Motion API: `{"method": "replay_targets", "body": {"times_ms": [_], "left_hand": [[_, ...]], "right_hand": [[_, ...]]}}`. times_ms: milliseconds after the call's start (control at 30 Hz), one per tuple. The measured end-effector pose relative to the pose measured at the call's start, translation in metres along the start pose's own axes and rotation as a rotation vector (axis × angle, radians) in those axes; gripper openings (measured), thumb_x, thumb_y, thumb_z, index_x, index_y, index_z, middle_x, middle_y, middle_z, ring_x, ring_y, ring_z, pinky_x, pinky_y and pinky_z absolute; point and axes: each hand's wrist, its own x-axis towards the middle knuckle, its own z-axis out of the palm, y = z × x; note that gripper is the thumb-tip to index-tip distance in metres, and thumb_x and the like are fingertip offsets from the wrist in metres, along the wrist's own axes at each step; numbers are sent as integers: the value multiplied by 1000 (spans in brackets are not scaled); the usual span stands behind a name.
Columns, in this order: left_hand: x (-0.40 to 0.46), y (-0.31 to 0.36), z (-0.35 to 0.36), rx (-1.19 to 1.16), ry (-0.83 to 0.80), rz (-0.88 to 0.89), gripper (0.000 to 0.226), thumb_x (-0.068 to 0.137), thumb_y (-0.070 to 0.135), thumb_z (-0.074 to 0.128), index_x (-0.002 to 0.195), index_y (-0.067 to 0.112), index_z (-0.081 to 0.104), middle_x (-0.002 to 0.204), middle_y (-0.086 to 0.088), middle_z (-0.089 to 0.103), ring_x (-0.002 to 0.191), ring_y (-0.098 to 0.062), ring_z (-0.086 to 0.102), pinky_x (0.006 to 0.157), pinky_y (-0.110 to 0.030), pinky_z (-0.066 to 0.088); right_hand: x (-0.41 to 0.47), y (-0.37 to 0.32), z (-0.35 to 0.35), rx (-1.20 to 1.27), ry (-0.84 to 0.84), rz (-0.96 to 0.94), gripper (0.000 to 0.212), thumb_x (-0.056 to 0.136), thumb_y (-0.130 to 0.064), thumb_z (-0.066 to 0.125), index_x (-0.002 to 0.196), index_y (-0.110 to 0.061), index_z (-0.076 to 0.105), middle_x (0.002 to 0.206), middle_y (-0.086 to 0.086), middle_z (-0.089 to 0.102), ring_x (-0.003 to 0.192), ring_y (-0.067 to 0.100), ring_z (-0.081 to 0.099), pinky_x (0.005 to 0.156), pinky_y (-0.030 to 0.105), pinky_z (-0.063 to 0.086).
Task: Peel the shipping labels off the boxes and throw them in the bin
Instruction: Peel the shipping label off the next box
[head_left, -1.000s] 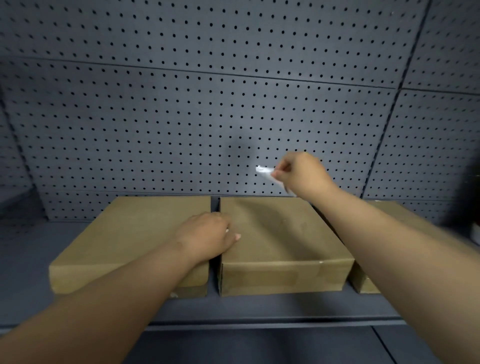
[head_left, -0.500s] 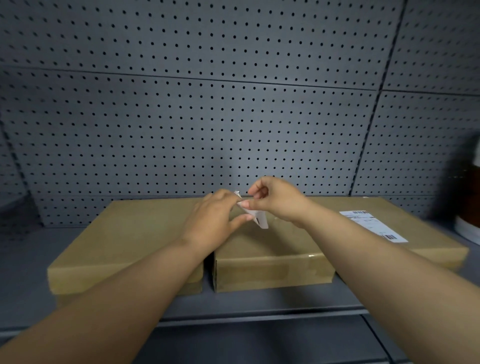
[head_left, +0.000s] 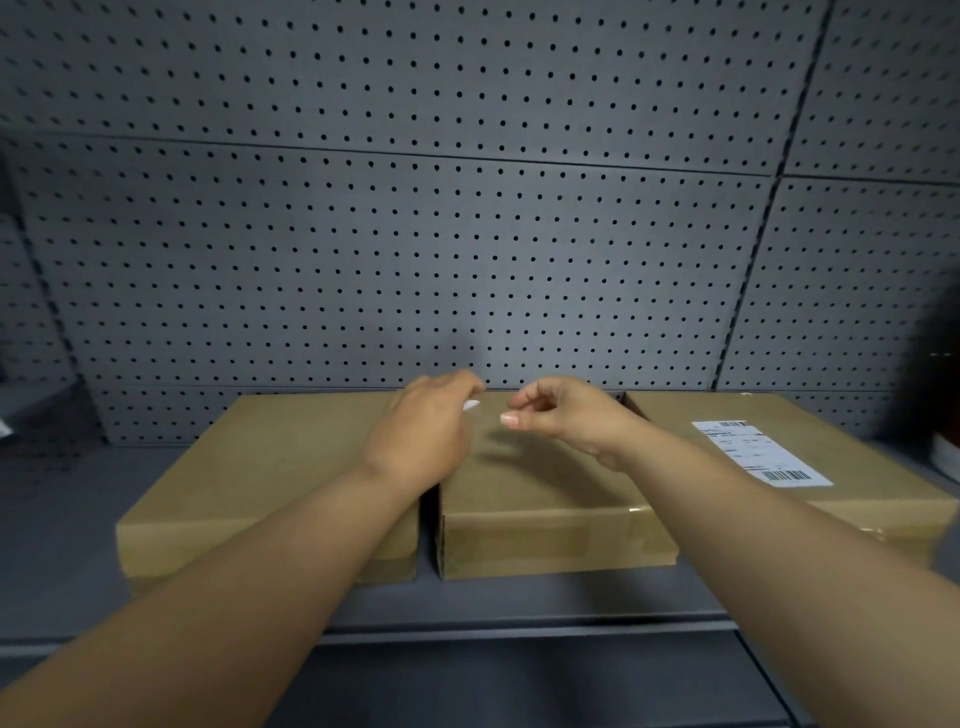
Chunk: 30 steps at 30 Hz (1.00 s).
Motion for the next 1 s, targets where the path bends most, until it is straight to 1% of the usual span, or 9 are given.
{"method": "replay_targets", "body": {"times_ms": [67, 100, 167, 300, 400, 533, 700, 800, 1000], "left_hand": [[2, -11, -4, 51, 24, -15, 37, 90, 2, 41, 120, 16, 58, 123, -2, 62, 115, -25, 50, 94, -34, 42], [3, -16, -5, 78, 36, -20, 36, 91, 2, 40, 116, 15, 61, 119, -2, 64, 113, -24, 51, 93, -33, 43], [4, -23, -8, 125, 66, -13, 29, 91, 5, 39, 104, 13, 64, 107, -5, 66, 102, -24, 53, 85, -33, 44], [5, -30, -7, 174, 57, -21, 15, 89, 14, 43, 87, 10, 56, 88, -4, 59, 87, -22, 47, 69, -31, 40], [7, -30, -4, 197, 12, -33, 12, 88, 22, 44, 86, 12, 50, 85, 0, 47, 90, -23, 45, 73, -34, 42], [10, -31, 0, 273, -29, -19, 21, 91, 36, 43, 90, 15, 47, 89, -1, 45, 95, -21, 43, 79, -35, 43], [17, -36, 3, 319, -72, 4, 23, 93, 33, 40, 104, 14, 47, 105, -4, 51, 98, -21, 45, 81, -34, 47], [21, -39, 6, 363, -104, 5, 22, 94, 30, 38, 107, 14, 46, 108, -6, 51, 99, -22, 46, 85, -37, 49], [28, -43, 7, 407, -115, 24, 26, 96, 33, 35, 107, 13, 47, 108, -6, 51, 100, -24, 46, 84, -37, 48]], "right_hand": [[1, 5, -1, -196, 41, 2, 28, 80, -23, 72, 102, -8, 64, 85, -3, 57, 82, 10, 50, 65, -1, 39], [1, 7, 0, -322, 47, 6, 26, 82, -24, 71, 101, -8, 65, 80, -8, 56, 81, 8, 49, 59, -3, 37], [3, 12, 8, -500, 24, 16, 21, 86, -24, 66, 100, -8, 66, 81, -13, 58, 86, 10, 53, 69, 7, 37], [12, 14, 35, -704, 32, -54, 16, 88, -25, 59, 96, -14, 68, 109, 3, 68, 102, 22, 60, 88, 28, 46], [13, 9, 49, -712, 26, -179, 16, 88, -22, 56, 95, -14, 67, 106, 6, 64, 100, 24, 60, 89, 32, 49], [5, 13, 48, -697, -137, -339, 10, 84, -17, 57, 88, -12, 65, 90, 1, 55, 92, 21, 58, 87, 31, 47], [17, 26, 18, -777, 3, -174, 18, 87, -17, 53, 97, -7, 66, 107, 10, 62, 101, 23, 58, 90, 29, 43], [30, 24, 34, -771, 74, -171, 23, 90, -19, 48, 96, -5, 65, 107, 15, 62, 101, 30, 58, 89, 32, 46], [22, 16, 51, -737, -112, -369, 15, 85, -17, 54, 91, -9, 65, 97, 7, 60, 93, 22, 57, 88, 30, 46]]}}
